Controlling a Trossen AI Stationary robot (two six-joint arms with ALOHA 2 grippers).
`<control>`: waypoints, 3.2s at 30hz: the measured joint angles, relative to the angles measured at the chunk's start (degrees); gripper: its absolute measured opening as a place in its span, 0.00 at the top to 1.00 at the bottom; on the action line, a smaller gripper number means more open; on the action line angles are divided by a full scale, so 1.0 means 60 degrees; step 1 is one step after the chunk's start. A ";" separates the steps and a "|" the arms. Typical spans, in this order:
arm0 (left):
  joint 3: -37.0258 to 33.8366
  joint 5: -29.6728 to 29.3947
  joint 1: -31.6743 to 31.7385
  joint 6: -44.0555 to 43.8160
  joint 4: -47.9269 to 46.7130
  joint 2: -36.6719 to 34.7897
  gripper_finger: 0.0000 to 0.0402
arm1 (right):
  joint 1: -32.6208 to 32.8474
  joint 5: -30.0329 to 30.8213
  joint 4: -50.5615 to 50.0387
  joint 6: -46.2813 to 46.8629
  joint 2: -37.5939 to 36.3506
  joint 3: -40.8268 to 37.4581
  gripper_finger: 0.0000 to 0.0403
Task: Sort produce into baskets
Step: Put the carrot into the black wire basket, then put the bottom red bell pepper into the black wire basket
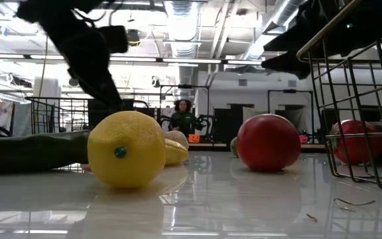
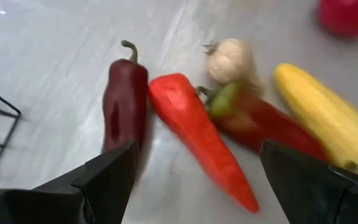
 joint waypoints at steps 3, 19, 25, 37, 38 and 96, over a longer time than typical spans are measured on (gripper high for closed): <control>0.0979 0.0020 0.0313 0.0666 -0.0609 0.0990 0.19 | 0.0160 -0.0002 0.0144 -0.0078 0.0311 0.0006 0.23; 0.3645 0.1618 0.0106 0.0341 -0.3030 0.2738 0.19 | 0.0856 0.0548 -0.0699 0.0305 0.0241 0.0013 0.23; 0.3645 0.0078 -0.0904 -0.1437 -0.3417 0.2935 0.19 | 0.1182 0.1049 -0.0829 0.0420 0.0162 0.0013 0.23; 0.3555 -0.1849 -0.1976 -0.2577 -0.3888 0.4261 0.39 | 0.1251 0.1046 -0.0717 0.0403 0.0162 0.0013 0.23; 0.3393 -0.1880 -0.1962 -0.2566 -0.3677 0.4257 0.41 | 0.1254 0.1042 -0.0719 0.0403 0.0162 0.0013 0.23; 0.1673 -0.0610 0.5624 0.1727 -0.3755 -0.2755 0.34 | 0.1670 0.1211 0.0178 0.0409 0.0192 0.0009 0.23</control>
